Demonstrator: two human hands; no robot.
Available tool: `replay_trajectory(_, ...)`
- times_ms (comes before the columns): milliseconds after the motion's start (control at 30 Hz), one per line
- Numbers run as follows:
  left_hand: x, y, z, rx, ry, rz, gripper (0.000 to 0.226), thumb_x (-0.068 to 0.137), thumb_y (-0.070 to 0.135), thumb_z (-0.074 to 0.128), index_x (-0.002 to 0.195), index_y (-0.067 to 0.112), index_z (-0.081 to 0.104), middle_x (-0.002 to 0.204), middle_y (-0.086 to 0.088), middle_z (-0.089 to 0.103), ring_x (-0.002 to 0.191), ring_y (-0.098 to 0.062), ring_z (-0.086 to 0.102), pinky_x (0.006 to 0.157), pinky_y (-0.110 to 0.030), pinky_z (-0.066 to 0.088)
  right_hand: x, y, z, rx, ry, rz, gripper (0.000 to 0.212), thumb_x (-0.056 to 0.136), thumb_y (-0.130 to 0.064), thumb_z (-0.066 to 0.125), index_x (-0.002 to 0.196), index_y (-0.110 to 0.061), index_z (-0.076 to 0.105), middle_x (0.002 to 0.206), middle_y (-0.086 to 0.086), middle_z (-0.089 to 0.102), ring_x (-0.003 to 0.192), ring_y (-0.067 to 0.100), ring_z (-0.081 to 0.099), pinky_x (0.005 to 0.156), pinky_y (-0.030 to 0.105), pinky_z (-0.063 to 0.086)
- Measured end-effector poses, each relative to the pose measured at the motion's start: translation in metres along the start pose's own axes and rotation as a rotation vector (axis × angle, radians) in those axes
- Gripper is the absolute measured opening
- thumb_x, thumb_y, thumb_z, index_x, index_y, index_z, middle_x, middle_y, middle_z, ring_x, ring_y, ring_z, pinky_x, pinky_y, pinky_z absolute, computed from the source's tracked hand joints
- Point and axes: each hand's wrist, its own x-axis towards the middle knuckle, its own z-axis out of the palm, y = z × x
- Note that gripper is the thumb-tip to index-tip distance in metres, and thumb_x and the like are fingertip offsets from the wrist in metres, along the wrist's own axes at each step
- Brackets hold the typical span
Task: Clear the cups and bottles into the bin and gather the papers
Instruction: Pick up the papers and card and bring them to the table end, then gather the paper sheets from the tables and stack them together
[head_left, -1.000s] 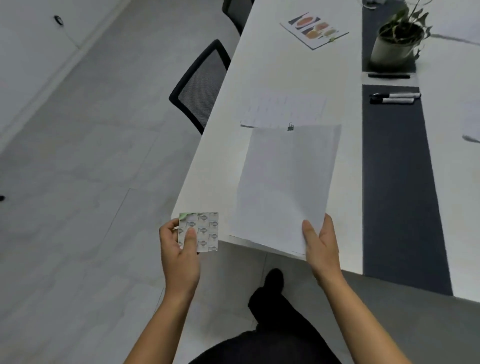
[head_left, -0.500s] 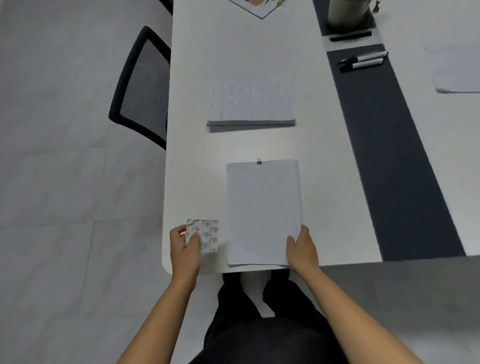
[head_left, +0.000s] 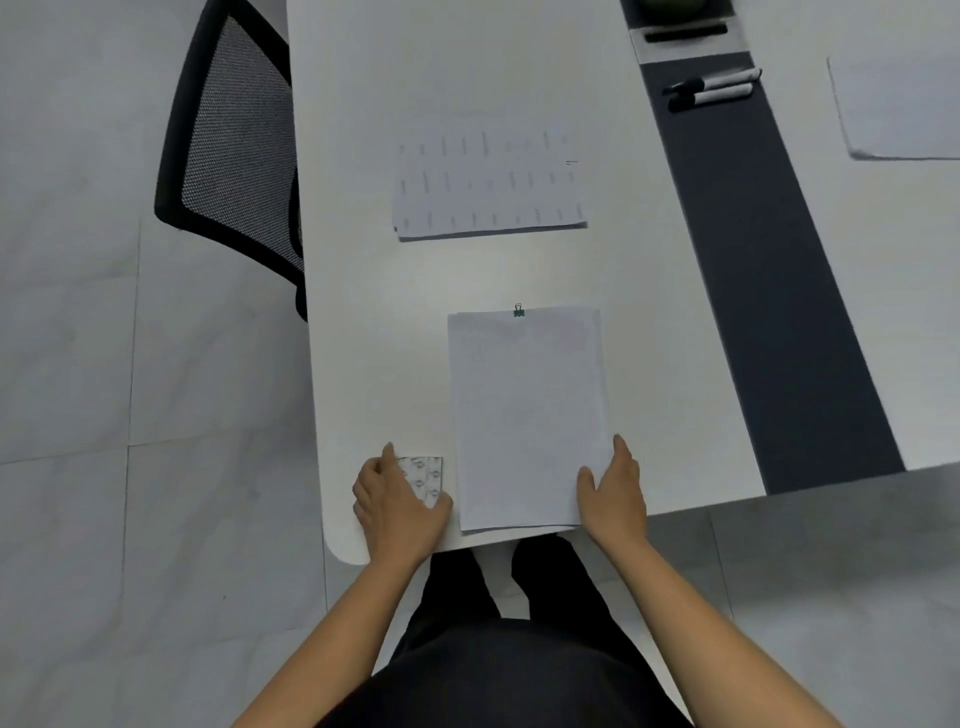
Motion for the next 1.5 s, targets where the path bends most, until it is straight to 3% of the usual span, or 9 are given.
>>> replay_trajectory(167, 0.006, -0.002, -0.002, 0.014, 0.008, 0.017, 0.09, 0.072, 0.033, 0.071, 0.149, 0.014, 0.027, 0.143, -0.013, 0.033, 0.131, -0.032, 0.029, 0.108, -0.043, 0.031, -0.005, 0.003, -0.001, -0.133, 0.106, -0.022, 0.071, 0.1, -0.031, 0.049, 0.158, -0.014, 0.012, 0.144, 0.014, 0.035, 0.127, 0.03, 0.044, 0.102, 0.042, 0.042)
replay_trajectory(367, 0.017, -0.001, -0.005, -0.018, 0.069, 0.041, 0.089, 0.077, 0.041, 0.075, 0.148, 0.011, 0.031, 0.143, -0.015, 0.035, 0.131, -0.032, 0.031, 0.106, -0.044, 0.034, -0.004, 0.007, -0.002, -0.265, 0.082, -0.072, 0.065, 0.098, -0.027, 0.053, 0.154, -0.01, 0.025, 0.141, 0.013, 0.035, 0.125, 0.03, 0.04, 0.103, 0.04, 0.039)
replay_trajectory(700, 0.012, -0.007, 0.0, 0.035, 0.067, 0.077, 0.083, 0.082, 0.042, 0.072, 0.148, 0.008, 0.035, 0.152, -0.015, 0.034, 0.136, -0.036, 0.03, 0.109, -0.049, 0.033, -0.004, 0.013, -0.003, -0.369, 0.085, -0.125, 0.064, 0.1, -0.032, 0.051, 0.154, -0.01, 0.027, 0.139, 0.012, 0.036, 0.12, 0.027, 0.043, 0.098, 0.04, 0.041)
replay_trajectory(933, 0.01, -0.007, -0.018, 0.047, 0.002, 0.078, 0.094, 0.084, 0.054, 0.066, 0.154, 0.012, 0.02, 0.154, -0.012, 0.03, 0.139, -0.033, 0.029, 0.11, -0.051, 0.031, -0.005, 0.003, -0.013, -0.456, -0.009, -0.091, 0.069, 0.101, -0.039, 0.044, 0.157, -0.01, 0.016, 0.147, 0.013, 0.031, 0.127, 0.028, 0.039, 0.104, 0.039, 0.039)
replay_trajectory(1100, -0.005, 0.016, -0.063, -0.152, 0.023, 0.164, 0.069, 0.097, 0.045, 0.053, 0.153, 0.015, 0.028, 0.156, -0.01, 0.034, 0.141, -0.027, 0.033, 0.113, -0.045, 0.032, -0.022, -0.029, -0.051, -0.08, -0.125, 0.032, 0.071, 0.104, -0.045, 0.039, 0.159, -0.014, 0.007, 0.165, 0.011, 0.007, 0.15, 0.029, 0.015, 0.12, 0.043, 0.019)
replay_trajectory(1200, -0.028, 0.032, -0.096, -0.348, -0.056, 0.258, 0.06, 0.096, 0.038, 0.058, 0.149, 0.021, 0.036, 0.147, -0.002, 0.046, 0.127, -0.018, 0.049, 0.096, -0.031, 0.042, -0.055, -0.039, -0.088, 0.173, -0.036, -0.074, 0.065, 0.103, -0.043, 0.043, 0.159, -0.021, 0.018, 0.163, 0.002, 0.018, 0.147, 0.018, 0.026, 0.12, 0.038, 0.025)
replay_trajectory(1333, -0.068, 0.052, -0.117, -0.487, -0.103, 0.371, 0.049, 0.096, 0.026, 0.061, 0.142, 0.024, 0.045, 0.131, 0.006, 0.057, 0.114, -0.011, 0.056, 0.078, -0.019, 0.045, -0.115, -0.027, -0.132, 0.636, 0.16, -0.119, 0.049, 0.101, -0.029, 0.054, 0.147, -0.036, 0.038, 0.145, -0.016, 0.044, 0.129, 0.002, 0.048, 0.105, 0.03, 0.041)
replay_trajectory(1433, -0.091, 0.082, -0.106, -0.57, -0.202, 0.408, 0.043, 0.095, 0.024, 0.062, 0.137, 0.029, 0.049, 0.125, 0.01, 0.061, 0.11, -0.004, 0.058, 0.087, -0.03, 0.05, -0.157, 0.003, -0.153, 0.894, 0.312, -0.055, 0.048, 0.098, -0.025, 0.057, 0.144, -0.033, 0.045, 0.138, -0.017, 0.055, 0.124, 0.0, 0.056, 0.104, 0.033, 0.047)
replay_trajectory(1500, -0.1, 0.111, -0.091, -0.572, -0.299, 0.459, 0.04, 0.095, 0.025, 0.062, 0.133, 0.034, 0.051, 0.122, 0.012, 0.063, 0.11, -0.006, 0.06, 0.095, -0.039, 0.051, -0.178, 0.027, -0.165, 0.969, 0.419, -0.014, 0.051, 0.093, -0.034, 0.061, 0.142, -0.032, 0.047, 0.135, -0.014, 0.059, 0.123, 0.001, 0.057, 0.101, 0.032, 0.052)
